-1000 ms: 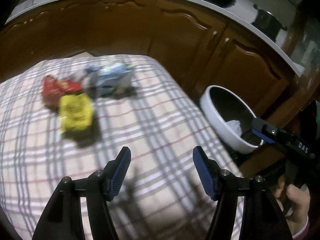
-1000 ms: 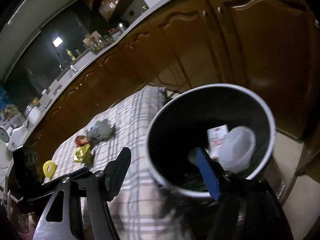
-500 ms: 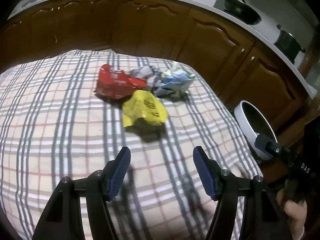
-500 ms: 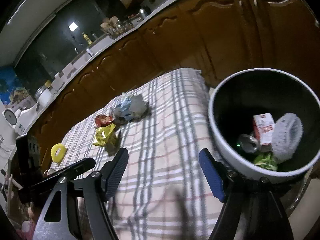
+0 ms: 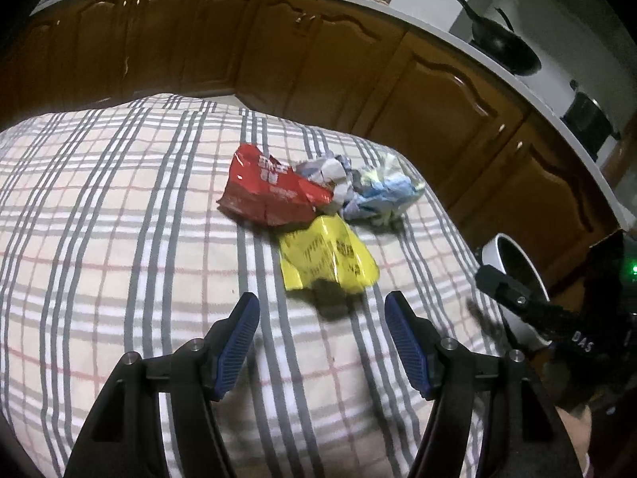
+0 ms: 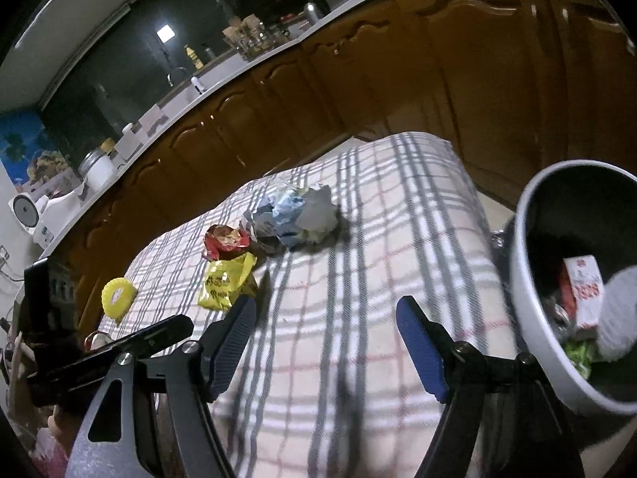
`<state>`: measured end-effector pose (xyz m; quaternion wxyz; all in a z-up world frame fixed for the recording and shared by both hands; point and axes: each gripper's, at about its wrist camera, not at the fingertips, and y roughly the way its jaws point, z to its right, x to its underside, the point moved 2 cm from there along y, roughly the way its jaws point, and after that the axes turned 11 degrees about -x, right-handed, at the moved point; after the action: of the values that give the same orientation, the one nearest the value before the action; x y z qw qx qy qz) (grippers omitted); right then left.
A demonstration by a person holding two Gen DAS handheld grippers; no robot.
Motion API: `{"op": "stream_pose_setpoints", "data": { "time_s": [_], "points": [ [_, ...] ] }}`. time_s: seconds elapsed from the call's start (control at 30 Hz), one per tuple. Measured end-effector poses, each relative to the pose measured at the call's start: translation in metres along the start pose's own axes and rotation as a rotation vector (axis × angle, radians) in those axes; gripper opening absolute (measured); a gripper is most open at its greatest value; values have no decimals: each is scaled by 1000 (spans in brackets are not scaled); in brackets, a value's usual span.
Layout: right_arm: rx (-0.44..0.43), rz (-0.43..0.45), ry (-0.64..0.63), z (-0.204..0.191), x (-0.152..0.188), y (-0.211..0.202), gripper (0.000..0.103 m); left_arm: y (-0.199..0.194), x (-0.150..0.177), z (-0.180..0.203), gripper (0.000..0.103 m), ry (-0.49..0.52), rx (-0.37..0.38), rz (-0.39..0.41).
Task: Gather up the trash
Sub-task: 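Grasp the yellow wrapper with the left tool while the right tool grasps crumpled paper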
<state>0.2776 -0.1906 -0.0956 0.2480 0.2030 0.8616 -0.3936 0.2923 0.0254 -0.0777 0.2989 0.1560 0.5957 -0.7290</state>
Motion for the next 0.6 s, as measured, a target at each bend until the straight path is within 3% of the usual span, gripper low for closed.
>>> {"op": "stream_pose_setpoints", "data": {
  "time_s": [0.23,0.3,0.43,0.5,0.57,0.6],
  "points": [
    [-35,0,-9,-1,-28,34,74,23,-19,3,63,-7,1,-14],
    [-43,-2,-9,0,-34,44,74,31,-21,6,57,-1,0,-23],
    [-51,-16,-20,2,-46,66,73,47,-23,13,35,25,1,-51],
    [-51,-26,-21,4,-48,75,67,51,-23,16,31,42,3,-51],
    [-46,-38,-23,6,-49,80,38,52,-24,18,16,67,-1,-41],
    [-42,-44,-23,7,-49,82,33,53,-24,19,14,77,-2,-38]
  ]
}}
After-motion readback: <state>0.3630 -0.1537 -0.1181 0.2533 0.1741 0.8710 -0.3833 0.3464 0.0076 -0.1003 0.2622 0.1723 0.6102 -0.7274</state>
